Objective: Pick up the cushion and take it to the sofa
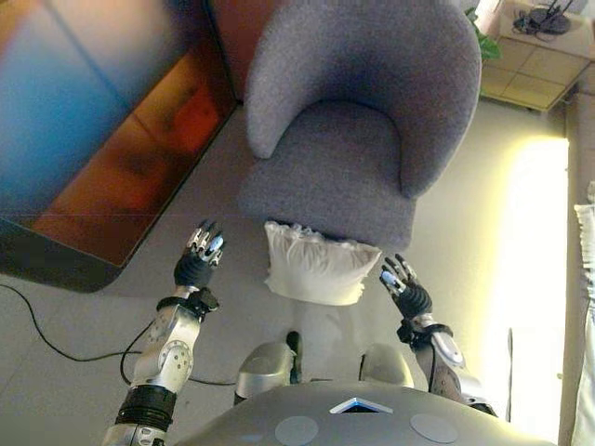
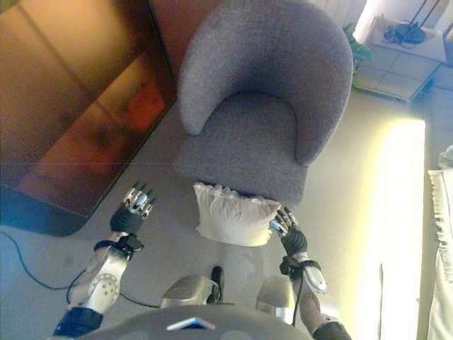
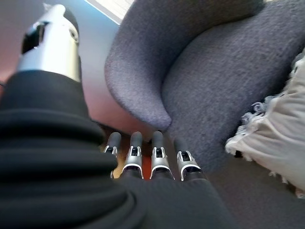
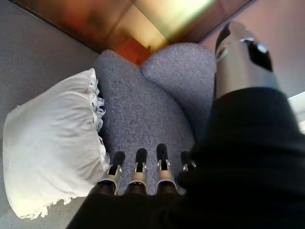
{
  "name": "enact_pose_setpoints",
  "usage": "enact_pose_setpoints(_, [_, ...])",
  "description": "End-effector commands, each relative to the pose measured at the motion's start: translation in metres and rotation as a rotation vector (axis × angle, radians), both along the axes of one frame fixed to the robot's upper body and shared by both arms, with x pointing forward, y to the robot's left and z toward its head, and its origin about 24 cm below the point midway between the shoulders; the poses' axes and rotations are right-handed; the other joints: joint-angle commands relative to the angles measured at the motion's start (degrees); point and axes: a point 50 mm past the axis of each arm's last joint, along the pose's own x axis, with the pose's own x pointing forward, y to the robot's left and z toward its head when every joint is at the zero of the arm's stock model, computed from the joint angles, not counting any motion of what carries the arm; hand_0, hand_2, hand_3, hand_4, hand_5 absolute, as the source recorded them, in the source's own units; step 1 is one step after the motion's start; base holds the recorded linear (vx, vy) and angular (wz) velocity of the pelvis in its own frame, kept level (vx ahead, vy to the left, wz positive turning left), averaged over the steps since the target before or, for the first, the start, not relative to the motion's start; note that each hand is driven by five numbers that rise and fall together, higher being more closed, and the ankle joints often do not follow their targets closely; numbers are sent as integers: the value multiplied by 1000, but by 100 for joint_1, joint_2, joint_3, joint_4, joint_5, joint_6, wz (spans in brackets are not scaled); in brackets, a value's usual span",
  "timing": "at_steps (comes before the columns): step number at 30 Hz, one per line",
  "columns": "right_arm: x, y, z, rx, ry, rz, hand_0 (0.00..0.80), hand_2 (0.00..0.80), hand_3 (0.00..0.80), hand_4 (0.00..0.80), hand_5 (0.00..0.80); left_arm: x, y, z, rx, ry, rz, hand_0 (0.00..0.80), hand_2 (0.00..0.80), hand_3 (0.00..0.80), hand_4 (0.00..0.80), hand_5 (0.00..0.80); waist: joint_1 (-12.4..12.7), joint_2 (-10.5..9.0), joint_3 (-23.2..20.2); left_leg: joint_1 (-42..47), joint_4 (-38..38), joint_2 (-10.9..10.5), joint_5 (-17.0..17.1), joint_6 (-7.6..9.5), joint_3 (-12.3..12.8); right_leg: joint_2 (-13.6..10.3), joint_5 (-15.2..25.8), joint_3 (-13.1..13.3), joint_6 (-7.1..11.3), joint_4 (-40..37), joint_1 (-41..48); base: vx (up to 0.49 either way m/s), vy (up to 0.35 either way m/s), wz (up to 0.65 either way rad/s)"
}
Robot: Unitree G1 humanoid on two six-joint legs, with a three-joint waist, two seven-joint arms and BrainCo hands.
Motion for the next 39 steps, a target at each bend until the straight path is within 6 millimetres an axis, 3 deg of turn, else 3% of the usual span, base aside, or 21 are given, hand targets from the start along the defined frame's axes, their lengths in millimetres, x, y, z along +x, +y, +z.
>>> enact_pose_setpoints(1, [13, -8, 18, 1, -133, -1, 0, 0, 0, 0, 0, 2, 9, 20, 5, -106, 22, 0, 0, 0, 0, 0, -129, -246, 79, -247, 0, -101, 148, -122, -283, -77, 1573, 65, 148, -1138, 117, 97, -166, 11])
enact_pose_setpoints(4, [19, -7, 23, 26, -148, -9, 0, 0, 0, 0, 0, 0, 7, 20, 18, -93, 9, 0, 0, 0, 0, 0, -105, -367, 68, -119, -80, -50, 69, -206, -434, -145, 1703, 177, 296, -1861, 377, 111, -195, 22])
enact_pose_setpoints(8, [28, -3, 24, 36, -151, 13, 0, 0, 0, 0, 0, -2, 9, 18, 22, -82, 11, 0, 0, 0, 0, 0, -59, -467, 50, -35, 45, 151, -133, -344, -340, -234, 1772, 115, 462, -2258, 477, 84, -211, 20])
enact_pose_setpoints(12, [32, 3, 25, 23, -141, 68, 0, 0, 0, 0, 0, -5, 12, 14, 19, -54, 34, 0, 0, 0, 0, 0, -38, -519, -71, 146, 9, 422, -142, -480, -276, -79, 1606, 95, 548, -2493, 693, 108, -199, -4])
enact_pose_setpoints(14, [32, 3, 26, 19, -139, 73, 0, 0, 0, 0, 0, -5, 12, 13, 15, -50, 34, 0, 0, 0, 0, 0, -49, -514, -106, 186, -44, 508, -94, -515, -275, 1, 1492, 118, 532, -2484, 732, 102, -126, -7])
enact_pose_setpoints(16, [31, 1, 25, -5, -131, 84, 0, 0, 0, 0, 0, -1, 8, 12, 6, -47, 17, 0, 0, 0, 0, 0, -113, -494, -180, 226, -70, 687, -12, -608, -299, 159, 1282, 115, 422, -2422, 810, 111, -138, 1])
enact_pose_setpoints(20, [32, 0, 27, -39, -139, 120, 0, 0, 0, 0, 0, 3, -2, 14, -1, -62, -3, 0, 0, 0, 0, 0, -191, -490, -199, 228, 169, 813, -69, -716, -383, 320, 1167, 136, 243, -2382, 864, 46, -103, 17])
enact_pose_setpoints(23, [37, -1, 31, -41, -158, 151, 0, 0, 0, 0, 0, 4, -7, 14, -11, -63, -16, 0, 0, 0, 0, 0, -203, -463, -179, 98, 540, 814, 37, -796, -431, 440, 1132, 134, 113, -2411, 928, 13, -42, 14])
enact_pose_setpoints(26, [43, 5, 35, 7, -178, 169, 0, 0, 0, 0, 0, 13, -17, 16, -89, -88, -97, 0, 0, 0, 0, 0, -190, -355, -153, 80, 19, 764, 267, -821, -429, 473, 1088, -15, 125, -2402, 963, 7, 60, 20])
enact_pose_setpoints(30, [53, 9, 38, 20, -201, 144, 0, 0, 0, 0, 0, 25, -33, 22, -100, -124, -180, 0, 0, 0, 0, 0, -215, -303, -209, 219, -454, 718, 352, -787, -339, 347, 1115, -273, 213, -2403, 950, 5, 67, 8])
enact_pose_setpoints(36, [48, 15, 35, 50, -203, 130, 0, 0, 0, 0, 0, 22, -26, 19, -33, -110, -145, 0, 0, 0, 0, 0, -230, -317, -320, 360, -785, 628, 380, -692, -201, 243, 1168, -344, 320, -2528, 1007, 30, 41, 12])
enact_pose_setpoints(38, [52, 17, 37, 20, -214, 135, 0, 0, 0, 0, 0, 26, -24, 18, -5, -107, -132, 0, 0, 0, 0, 0, -226, -329, -331, 383, -845, 611, 394, -679, -157, 217, 1217, -362, 348, -2627, 1042, 0, 21, 6])
enact_pose_setpoints(39, [58, 18, 41, 31, -229, 145, 0, 0, 0, 0, 0, 31, -25, 19, -71, -107, -140, 0, 0, 0, 0, 0, -223, -335, -328, 392, -853, 608, 400, -677, -131, 204, 1251, -363, 362, -2673, 1058, -3, 12, 9])
